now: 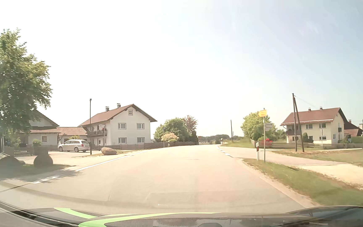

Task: Follow the waypoints while adhering to traffic rules and regulations

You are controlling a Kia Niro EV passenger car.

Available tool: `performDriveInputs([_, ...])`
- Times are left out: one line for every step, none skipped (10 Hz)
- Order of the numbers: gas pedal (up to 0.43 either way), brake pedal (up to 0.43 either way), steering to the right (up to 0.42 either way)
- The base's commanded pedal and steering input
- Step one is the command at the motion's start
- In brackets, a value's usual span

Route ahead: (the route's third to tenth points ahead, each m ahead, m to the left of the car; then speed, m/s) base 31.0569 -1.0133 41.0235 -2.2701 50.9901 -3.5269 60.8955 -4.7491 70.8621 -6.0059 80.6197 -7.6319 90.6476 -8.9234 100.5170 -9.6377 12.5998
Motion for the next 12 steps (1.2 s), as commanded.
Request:
performDriveInputs([0.130,0.000,0.007])
performDriveInputs([0.130,0.000,0.007])
performDriveInputs([0.130,0.000,0.008])
performDriveInputs([0.130,0.000,0.008])
performDriveInputs([0.130,0.000,0.008])
performDriveInputs([0.130,0.000,0.008])
performDriveInputs([0.130,0.000,0.008])
performDriveInputs([0.130,0.000,0.008])
performDriveInputs([0.130,0.000,0.009])
performDriveInputs([0.130,0.000,0.010])
performDriveInputs([0.130,0.000,0.011])
performDriveInputs([0.098,0.000,0.012])
